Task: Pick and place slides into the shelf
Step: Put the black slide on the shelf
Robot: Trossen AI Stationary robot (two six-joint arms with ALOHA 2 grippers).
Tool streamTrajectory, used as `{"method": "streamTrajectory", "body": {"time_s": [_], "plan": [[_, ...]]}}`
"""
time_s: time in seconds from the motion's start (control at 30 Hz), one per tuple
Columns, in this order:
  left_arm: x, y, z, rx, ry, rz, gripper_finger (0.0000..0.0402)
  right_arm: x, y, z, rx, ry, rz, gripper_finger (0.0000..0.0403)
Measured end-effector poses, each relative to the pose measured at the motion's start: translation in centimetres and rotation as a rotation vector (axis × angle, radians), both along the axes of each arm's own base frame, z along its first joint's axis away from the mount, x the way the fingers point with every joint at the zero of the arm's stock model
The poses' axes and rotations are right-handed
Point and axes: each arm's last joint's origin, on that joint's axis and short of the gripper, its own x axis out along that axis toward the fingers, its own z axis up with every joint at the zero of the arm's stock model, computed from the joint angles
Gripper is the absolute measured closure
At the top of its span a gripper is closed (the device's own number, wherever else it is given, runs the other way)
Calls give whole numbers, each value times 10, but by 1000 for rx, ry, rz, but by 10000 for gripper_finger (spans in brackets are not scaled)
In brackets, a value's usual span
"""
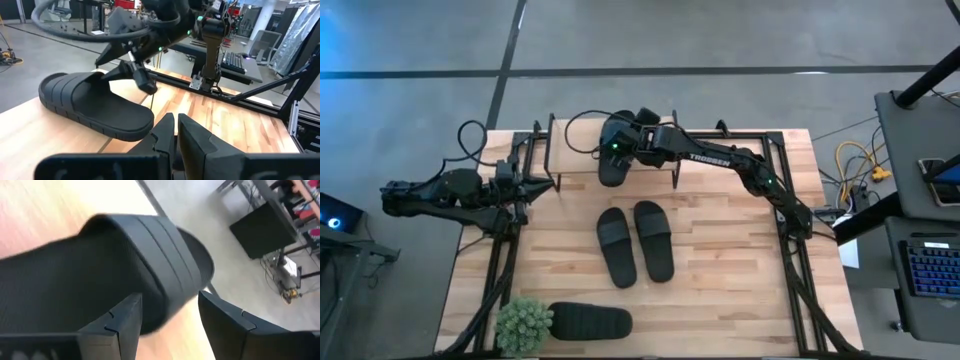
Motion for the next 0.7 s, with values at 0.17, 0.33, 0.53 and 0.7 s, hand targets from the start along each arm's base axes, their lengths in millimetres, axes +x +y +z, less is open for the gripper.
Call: {"method": "streamTrajectory", "body": {"time_s": [0.17, 0.33, 0.53, 0.7], "plan": [[-1, 0, 0, -2, -4, -2, 391, -18, 4, 4, 61, 73, -64, 229], [-1, 0, 0, -2, -6, -5, 391, -32, -10, 7, 138, 46, -167, 277], [-1, 0, 0, -2, -6, -5, 391, -32, -38, -2, 253, -14, -177, 359], [-1, 0, 1, -10, -11, -5, 391, -30, -49, -14, 357, -17, -148, 392]]}}
